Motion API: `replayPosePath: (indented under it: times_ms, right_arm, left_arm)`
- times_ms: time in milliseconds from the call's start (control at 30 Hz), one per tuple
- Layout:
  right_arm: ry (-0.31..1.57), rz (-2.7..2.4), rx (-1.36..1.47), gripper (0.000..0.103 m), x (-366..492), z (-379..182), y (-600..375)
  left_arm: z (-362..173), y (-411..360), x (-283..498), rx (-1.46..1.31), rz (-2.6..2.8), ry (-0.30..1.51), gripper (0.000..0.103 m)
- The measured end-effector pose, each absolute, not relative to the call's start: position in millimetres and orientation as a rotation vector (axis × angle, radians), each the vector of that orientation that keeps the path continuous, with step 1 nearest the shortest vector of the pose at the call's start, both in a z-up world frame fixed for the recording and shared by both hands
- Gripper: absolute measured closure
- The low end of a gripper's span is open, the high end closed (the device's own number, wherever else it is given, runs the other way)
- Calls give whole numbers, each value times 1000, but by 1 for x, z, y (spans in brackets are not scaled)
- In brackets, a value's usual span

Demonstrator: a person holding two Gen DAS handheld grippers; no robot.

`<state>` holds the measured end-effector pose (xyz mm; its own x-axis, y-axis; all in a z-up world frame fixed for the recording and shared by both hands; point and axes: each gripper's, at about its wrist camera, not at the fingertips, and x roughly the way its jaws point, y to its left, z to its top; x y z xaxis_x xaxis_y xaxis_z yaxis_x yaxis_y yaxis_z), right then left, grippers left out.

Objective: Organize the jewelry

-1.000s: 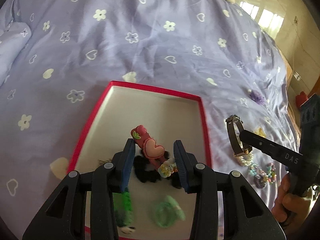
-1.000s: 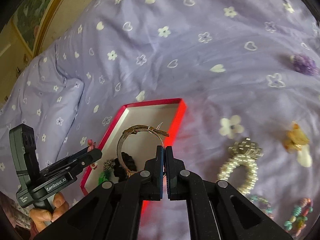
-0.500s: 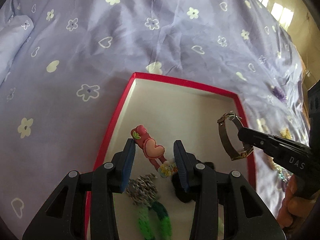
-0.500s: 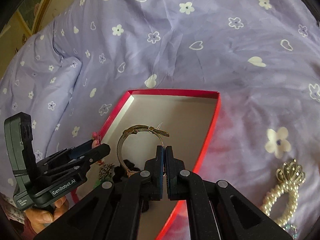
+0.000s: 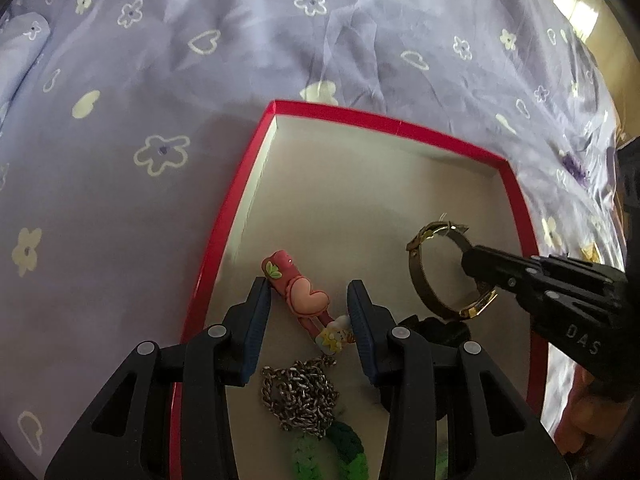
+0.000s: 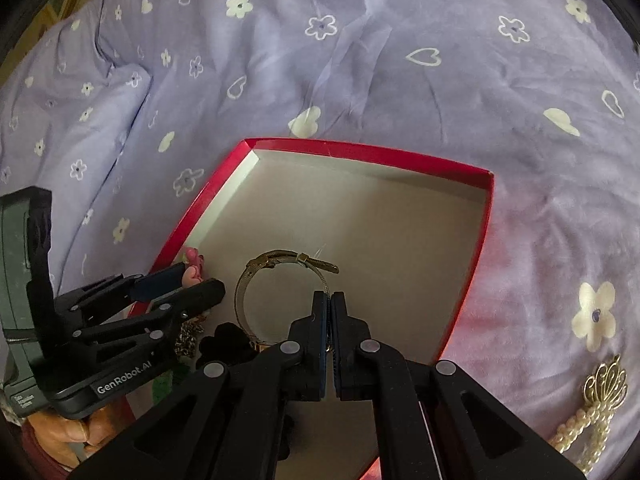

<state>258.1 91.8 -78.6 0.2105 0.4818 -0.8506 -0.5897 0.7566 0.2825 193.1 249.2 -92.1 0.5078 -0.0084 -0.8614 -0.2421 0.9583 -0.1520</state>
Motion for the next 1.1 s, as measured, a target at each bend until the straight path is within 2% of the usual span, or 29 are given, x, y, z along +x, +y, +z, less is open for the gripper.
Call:
replayPosePath:
  times_ms: [633, 700, 867, 967, 1100]
  right_arm:
    - [1146, 769, -117, 97, 259, -78, 93]
    - [1145, 774, -107, 94, 259, -77, 92]
    - [1143, 778, -93, 87, 258, -74, 90]
    - [1137, 784, -67, 85, 257, -70, 87]
    - [1114, 796, -36, 82, 253, -59, 80]
  left_arm:
    - [-90, 241, 200, -192, 171, 1070, 63]
    - [-91, 242, 201, -195, 179, 1073, 58]
    - [-90, 245, 198, -207, 208, 1073, 56]
    - [-88, 247, 195, -210, 218, 1071, 46]
    - [-82, 246, 189, -215, 223, 1056, 44]
